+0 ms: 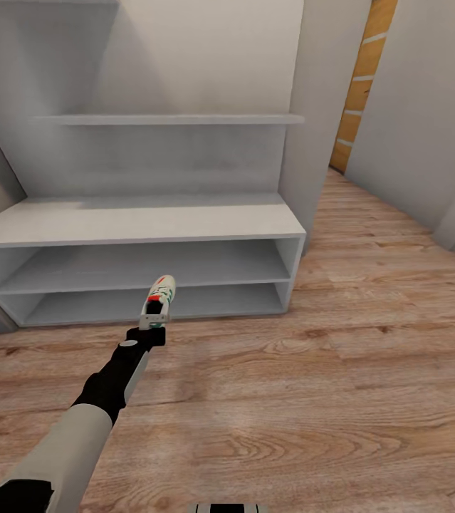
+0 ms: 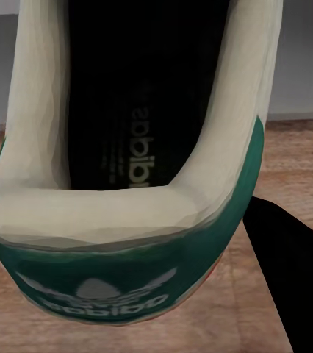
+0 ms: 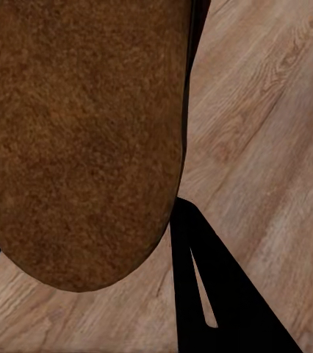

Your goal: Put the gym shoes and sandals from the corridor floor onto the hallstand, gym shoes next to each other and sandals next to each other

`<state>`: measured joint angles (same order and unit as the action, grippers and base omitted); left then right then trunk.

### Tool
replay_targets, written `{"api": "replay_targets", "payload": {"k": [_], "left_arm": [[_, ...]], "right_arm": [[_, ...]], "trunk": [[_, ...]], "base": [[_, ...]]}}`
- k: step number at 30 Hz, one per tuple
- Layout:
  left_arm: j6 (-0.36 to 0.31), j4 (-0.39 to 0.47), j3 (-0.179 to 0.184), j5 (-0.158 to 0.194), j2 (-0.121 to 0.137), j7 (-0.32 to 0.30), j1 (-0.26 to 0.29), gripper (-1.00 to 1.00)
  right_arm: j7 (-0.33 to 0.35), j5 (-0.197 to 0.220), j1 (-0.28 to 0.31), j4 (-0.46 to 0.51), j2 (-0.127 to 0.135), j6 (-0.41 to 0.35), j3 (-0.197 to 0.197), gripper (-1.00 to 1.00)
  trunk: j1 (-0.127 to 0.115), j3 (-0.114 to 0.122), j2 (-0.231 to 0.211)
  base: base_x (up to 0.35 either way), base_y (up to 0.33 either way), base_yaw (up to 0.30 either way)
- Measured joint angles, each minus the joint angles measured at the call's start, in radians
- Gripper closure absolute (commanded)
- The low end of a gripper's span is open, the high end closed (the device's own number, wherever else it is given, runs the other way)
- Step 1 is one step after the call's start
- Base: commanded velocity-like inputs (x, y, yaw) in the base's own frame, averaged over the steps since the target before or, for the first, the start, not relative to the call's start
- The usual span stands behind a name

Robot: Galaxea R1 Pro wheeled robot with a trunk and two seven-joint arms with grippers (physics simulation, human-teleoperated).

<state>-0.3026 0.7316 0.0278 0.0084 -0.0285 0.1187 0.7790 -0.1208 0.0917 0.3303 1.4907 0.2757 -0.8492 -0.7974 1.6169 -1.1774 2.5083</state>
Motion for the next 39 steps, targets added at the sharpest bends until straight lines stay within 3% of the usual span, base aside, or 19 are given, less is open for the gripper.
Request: {"api": "replay_targets", "payload": {"k": [6, 25, 32, 39], "left_arm": [[-0.002, 0.003, 0.001, 0.0, -0.004, 0.001, 0.001, 1.0], [-0.003, 0.005, 0.0, 0.0, -0.004, 0.005, 0.002, 1.0], [-0.002, 0.0, 0.002, 0.002, -0.004, 0.091, 0.001, 1.0], [0.0, 0.0, -0.001, 0.003, -0.004, 0.103, 0.0, 1.0]], "right_arm": [[-0.001, 0.0, 0.0, -0.003, 0.01, -0.033, -0.002, 1.0], [0.0, -0.001, 0.0, -0.004, 0.011, -0.035, -0.002, 1.0], [0.0, -0.001, 0.0, -0.004, 0.011, -0.035, -0.002, 1.0], [-0.001, -0.006, 0.0, -0.004, 0.011, -0.035, -0.002, 1.0]], "trunk": [[0.0, 0.0, 0.0], [0.0, 0.0, 0.0], [0.0, 0.0, 0.0], [0.0, 0.0, 0.0]], "base": [[0.144, 0.0, 0.0], [0.147, 0.0, 0.0], [0.036, 0.0, 0.0], [0.001, 0.0, 0.0]]}}
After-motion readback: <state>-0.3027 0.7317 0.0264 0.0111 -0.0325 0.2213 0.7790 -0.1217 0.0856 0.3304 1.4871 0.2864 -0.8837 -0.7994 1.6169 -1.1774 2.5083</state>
